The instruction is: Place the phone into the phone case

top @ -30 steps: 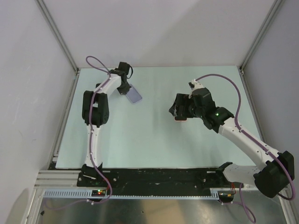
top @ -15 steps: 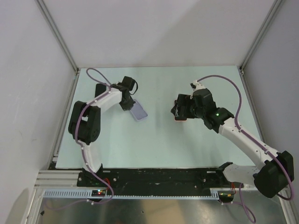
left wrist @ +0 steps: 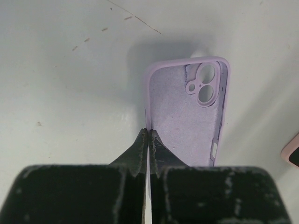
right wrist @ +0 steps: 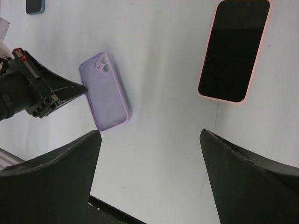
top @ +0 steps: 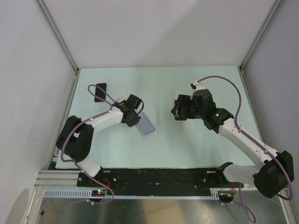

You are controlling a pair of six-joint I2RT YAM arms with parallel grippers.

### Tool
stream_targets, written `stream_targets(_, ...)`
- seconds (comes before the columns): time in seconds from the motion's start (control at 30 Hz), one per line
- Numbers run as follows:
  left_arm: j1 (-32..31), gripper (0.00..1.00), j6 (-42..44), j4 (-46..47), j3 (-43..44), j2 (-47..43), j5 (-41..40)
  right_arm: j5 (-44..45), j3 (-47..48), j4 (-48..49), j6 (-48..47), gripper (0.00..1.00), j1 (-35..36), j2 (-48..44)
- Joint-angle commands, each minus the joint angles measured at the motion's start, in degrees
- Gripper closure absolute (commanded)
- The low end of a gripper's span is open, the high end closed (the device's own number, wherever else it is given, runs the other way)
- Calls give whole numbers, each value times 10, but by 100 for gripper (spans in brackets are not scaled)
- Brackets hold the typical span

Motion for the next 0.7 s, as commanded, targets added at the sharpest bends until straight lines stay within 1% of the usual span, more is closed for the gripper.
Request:
stream_targets(0.0, -13, 100, -16, 42, -8, -31, 10, -3, -3, 18, 3, 8, -4, -13)
stream_targets(0.17, -30, 98, -1, 51, -18, -39, 25, -5, -4, 19, 3, 8, -3, -11)
stream_targets(0.4, -33, 86, 37, 53, -22, -63, 25, -2, -3, 16, 2, 8, -4, -12)
stream_targets(0.47, -33, 82, 48, 53, -24, -70, 27, -4, -4, 16, 1, 8, -5, -11)
stream_targets(0.53, -33, 74, 60, 54, -28, -79, 26, -6, -3, 17, 1, 8, -5, -10)
stream_targets(0.6, -30, 61, 82, 53, -27, -85, 24, -7, -4, 17, 1, 8, -6, -9)
stream_targets(0.63, -25, 52, 92, 53, -26, -89, 22, -8, -3, 18, 1, 8, -6, -8)
stream_targets(0.67, -13, 45, 111, 53, -20, -94, 20, -8, -3, 17, 1, 8, -6, -8)
